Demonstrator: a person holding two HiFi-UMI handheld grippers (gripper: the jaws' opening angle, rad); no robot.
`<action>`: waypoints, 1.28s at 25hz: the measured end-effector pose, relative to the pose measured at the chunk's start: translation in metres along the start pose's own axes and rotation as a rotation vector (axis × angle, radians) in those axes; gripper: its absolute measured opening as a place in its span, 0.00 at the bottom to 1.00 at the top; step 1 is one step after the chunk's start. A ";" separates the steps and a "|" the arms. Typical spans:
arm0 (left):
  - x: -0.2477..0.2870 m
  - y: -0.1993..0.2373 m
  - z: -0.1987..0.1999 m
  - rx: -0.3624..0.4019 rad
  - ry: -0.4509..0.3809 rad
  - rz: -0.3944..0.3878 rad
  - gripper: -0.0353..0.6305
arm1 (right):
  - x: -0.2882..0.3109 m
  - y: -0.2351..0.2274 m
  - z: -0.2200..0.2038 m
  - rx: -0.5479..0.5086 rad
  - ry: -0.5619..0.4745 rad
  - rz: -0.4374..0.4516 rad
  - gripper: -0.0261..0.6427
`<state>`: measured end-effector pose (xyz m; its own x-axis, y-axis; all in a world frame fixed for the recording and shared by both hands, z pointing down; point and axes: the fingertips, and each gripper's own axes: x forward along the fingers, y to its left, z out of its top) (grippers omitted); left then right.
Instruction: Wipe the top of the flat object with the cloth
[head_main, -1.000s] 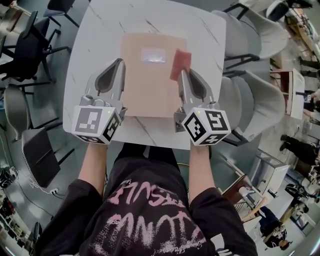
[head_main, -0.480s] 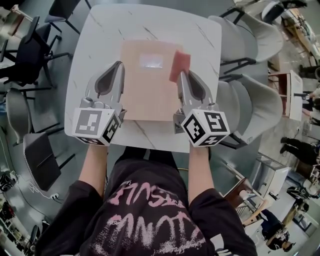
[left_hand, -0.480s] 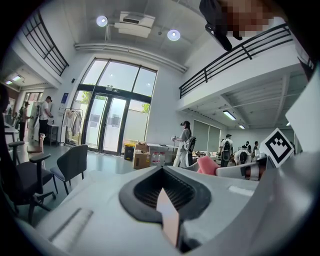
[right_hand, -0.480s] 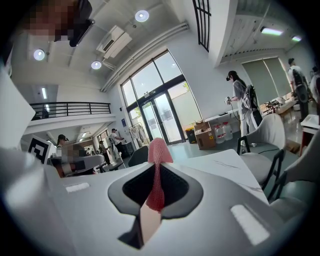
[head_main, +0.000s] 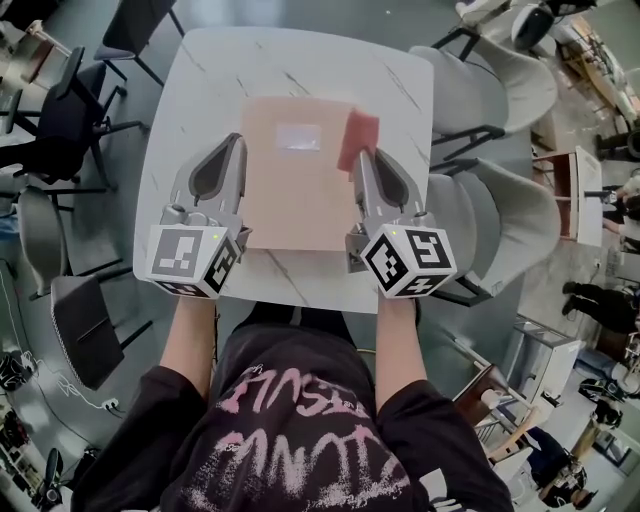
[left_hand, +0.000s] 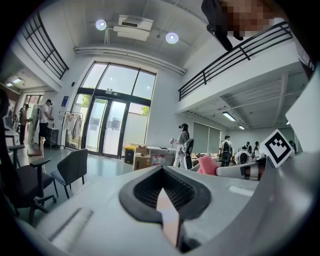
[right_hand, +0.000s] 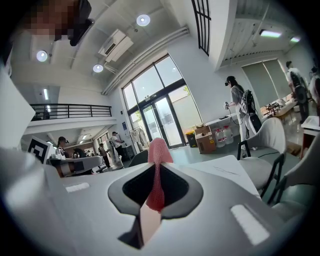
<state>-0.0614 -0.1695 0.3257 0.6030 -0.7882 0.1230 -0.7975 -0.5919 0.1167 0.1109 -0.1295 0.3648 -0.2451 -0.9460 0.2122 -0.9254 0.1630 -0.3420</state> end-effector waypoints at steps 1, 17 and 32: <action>-0.001 -0.001 0.002 0.002 -0.004 0.001 0.05 | -0.001 0.001 0.002 0.000 -0.004 0.001 0.11; -0.010 -0.013 0.033 0.036 -0.049 0.004 0.05 | -0.021 0.002 0.030 -0.011 -0.063 0.002 0.11; -0.019 -0.025 0.064 0.058 -0.114 -0.005 0.05 | -0.037 0.008 0.059 -0.052 -0.116 0.004 0.11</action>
<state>-0.0544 -0.1507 0.2574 0.6036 -0.7973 0.0092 -0.7962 -0.6021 0.0594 0.1298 -0.1093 0.2999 -0.2160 -0.9710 0.1023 -0.9391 0.1780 -0.2938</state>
